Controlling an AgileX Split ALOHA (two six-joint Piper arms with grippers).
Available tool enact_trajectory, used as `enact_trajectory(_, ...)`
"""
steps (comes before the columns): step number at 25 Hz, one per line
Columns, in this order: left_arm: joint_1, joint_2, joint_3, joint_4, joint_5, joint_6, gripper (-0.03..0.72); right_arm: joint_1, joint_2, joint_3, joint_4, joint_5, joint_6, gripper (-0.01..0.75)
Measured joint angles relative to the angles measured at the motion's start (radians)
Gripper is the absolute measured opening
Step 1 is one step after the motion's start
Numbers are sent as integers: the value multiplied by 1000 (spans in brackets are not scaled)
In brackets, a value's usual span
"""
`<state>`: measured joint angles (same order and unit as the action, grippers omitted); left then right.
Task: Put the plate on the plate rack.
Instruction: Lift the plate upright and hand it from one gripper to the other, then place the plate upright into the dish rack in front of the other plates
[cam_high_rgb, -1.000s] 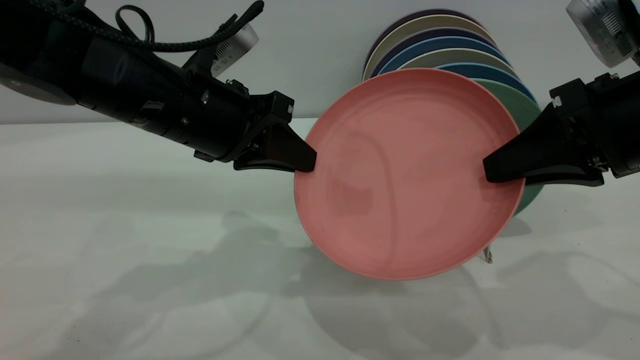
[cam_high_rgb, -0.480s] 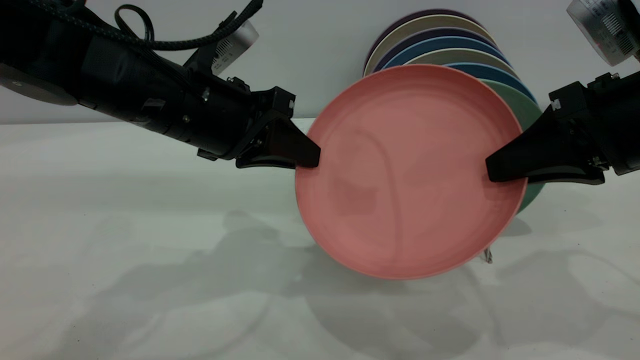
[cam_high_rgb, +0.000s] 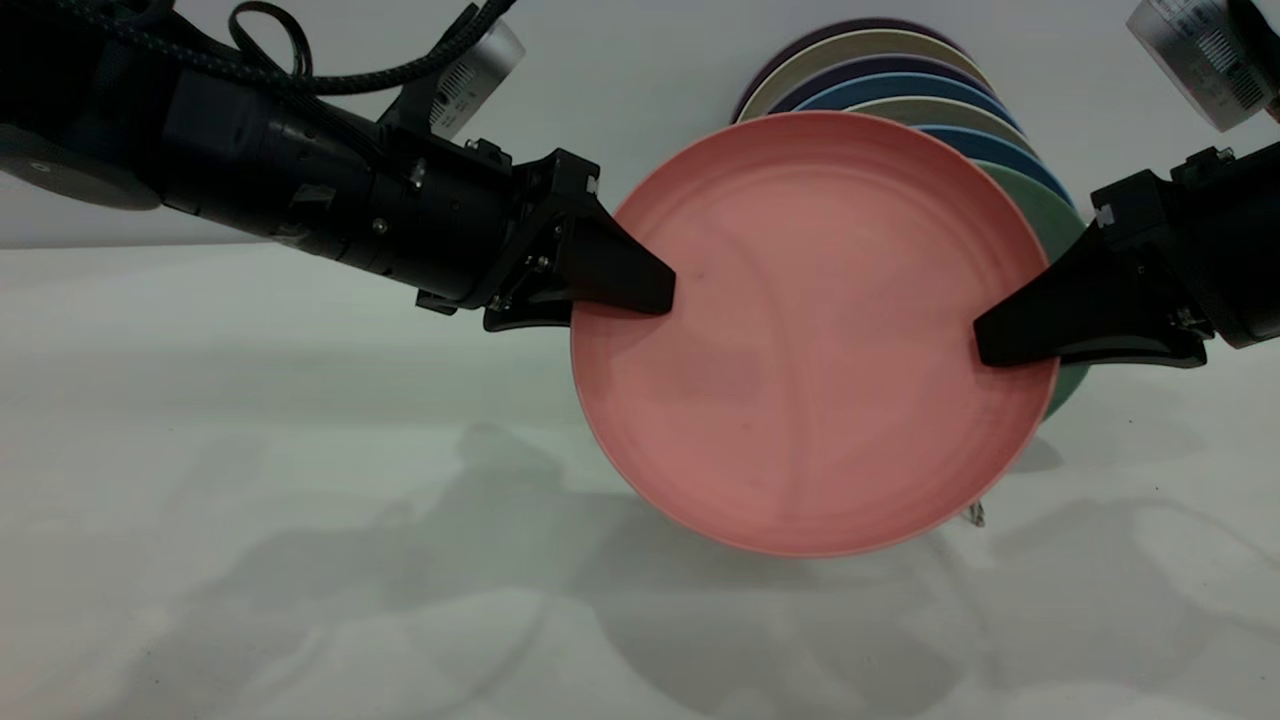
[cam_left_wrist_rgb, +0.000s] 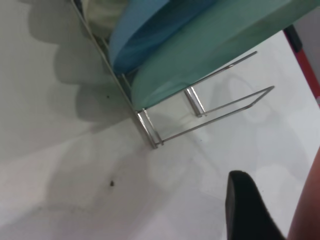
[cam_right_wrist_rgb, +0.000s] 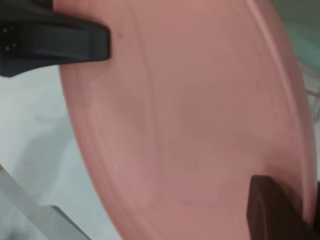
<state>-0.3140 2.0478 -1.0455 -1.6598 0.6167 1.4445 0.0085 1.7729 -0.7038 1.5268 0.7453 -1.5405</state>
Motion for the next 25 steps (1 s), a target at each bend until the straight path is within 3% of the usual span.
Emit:
enact_trajectory(10,45,-20,0,-28,96,20,448,1,0,0,-1,-41,-12,33)
enact_trajectory(16,101,-103,0,-18,103,21,459,1,0,-2,-13,-94,-32,22)
enact_trajectory(25,104,-139,0,43,103,-13,458,4,-28,-2,-51,-224,-114,20)
